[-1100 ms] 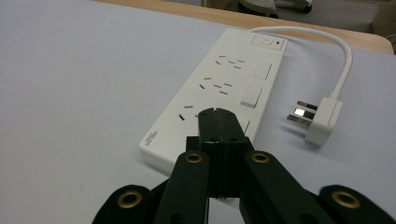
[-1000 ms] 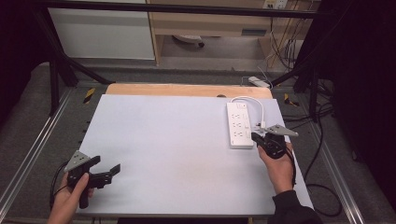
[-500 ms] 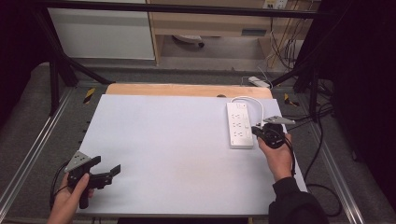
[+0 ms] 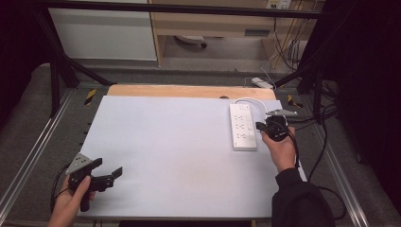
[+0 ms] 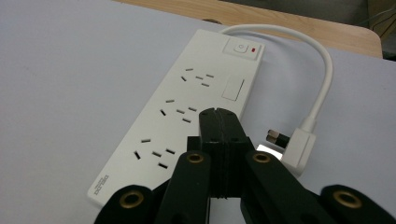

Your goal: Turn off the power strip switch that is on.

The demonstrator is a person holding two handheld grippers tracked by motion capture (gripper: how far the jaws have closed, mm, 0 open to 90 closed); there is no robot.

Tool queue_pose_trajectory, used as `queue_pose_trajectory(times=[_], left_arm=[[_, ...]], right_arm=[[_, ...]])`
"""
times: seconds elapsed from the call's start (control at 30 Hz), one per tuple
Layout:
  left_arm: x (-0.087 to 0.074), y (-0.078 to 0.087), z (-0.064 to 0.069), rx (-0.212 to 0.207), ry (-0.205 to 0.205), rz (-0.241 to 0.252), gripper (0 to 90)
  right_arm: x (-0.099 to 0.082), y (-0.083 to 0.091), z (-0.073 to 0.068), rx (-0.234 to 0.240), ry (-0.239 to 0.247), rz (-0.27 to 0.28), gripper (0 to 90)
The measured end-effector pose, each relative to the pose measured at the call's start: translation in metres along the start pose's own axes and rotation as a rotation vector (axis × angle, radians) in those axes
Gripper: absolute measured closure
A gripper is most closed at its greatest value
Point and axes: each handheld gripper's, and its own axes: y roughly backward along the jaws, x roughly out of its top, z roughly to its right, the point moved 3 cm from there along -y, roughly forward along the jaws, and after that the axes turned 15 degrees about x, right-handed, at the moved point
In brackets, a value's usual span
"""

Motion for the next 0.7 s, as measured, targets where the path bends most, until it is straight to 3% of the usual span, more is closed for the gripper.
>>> queue_pose_trajectory(times=[0.1, 0.7], left_arm=[[0.000, 0.001, 0.000, -0.001, 0.001, 0.001, 7.7], [0.001, 0.001, 0.000, -0.001, 0.000, 0.005, 7.7]], right_arm=[[0.005, 0.001, 0.002, -0.005, 0.006, 0.022, 90.0], [0.014, -0.022, 0.017, -0.018, -0.033, 0.004, 90.0]])
